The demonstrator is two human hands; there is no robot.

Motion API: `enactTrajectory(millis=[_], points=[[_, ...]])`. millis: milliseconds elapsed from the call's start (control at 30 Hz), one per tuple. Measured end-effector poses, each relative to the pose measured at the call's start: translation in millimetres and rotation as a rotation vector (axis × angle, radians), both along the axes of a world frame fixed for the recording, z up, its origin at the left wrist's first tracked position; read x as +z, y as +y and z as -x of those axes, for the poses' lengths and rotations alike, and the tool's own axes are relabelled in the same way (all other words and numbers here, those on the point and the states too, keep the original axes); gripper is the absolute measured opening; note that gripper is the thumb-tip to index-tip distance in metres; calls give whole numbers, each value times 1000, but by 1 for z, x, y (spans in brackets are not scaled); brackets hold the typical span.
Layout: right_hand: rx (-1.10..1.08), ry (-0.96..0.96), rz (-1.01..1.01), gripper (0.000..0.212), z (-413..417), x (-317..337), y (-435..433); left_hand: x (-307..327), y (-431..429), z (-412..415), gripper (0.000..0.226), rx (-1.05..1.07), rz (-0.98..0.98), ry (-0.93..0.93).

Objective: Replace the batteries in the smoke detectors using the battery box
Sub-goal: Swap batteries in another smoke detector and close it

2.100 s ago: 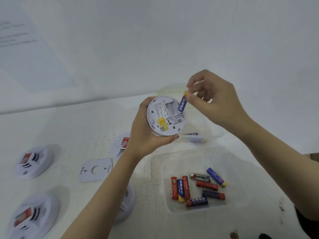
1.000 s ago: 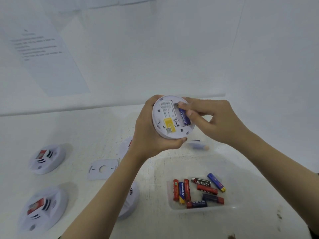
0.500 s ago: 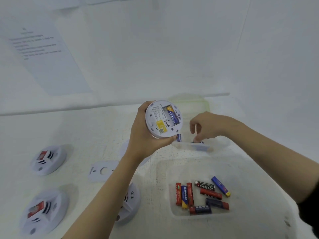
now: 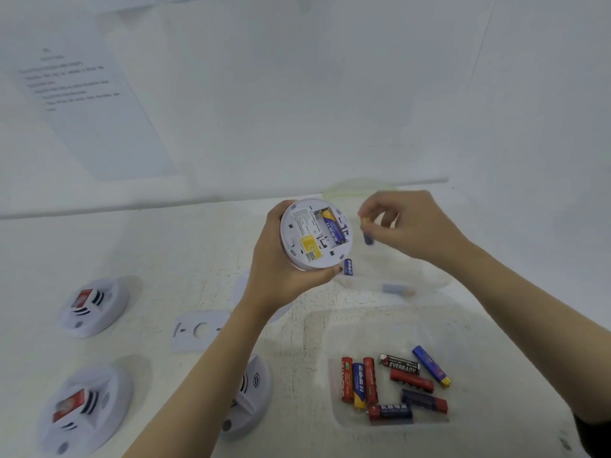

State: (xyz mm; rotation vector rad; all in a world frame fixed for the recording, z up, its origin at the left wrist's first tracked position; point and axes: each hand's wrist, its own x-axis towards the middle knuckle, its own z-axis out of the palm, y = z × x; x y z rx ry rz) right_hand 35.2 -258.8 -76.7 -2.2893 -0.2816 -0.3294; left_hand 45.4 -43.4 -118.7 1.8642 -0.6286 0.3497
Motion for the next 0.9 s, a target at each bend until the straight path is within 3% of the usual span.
enactTrajectory(millis=[67, 133, 300, 400, 700, 800, 900], points=[[-25, -204, -158, 10, 14, 12, 9, 1, 0, 1, 88, 4, 2, 1], [-3, -345, -191, 11, 26, 20, 18, 3, -1, 4, 87, 4, 4, -1], [82, -547, 104, 10, 42, 17, 27, 12, 1, 12, 86, -9, 27, -15], [131, -596, 174, 7, 47, 12, 32, 17, 5, 18, 84, -7, 56, -16], [180, -502, -8, 12, 59, 0, 57, 18, 29, 39, 85, 7, 34, -67], [189, -242, -191, 20, 62, 2, 69, 20, 39, 46, 88, -5, 23, -84], [361, -11, -432, 31, 63, 6, 82, 27, 52, 51, 89, -5, 7, -126]])
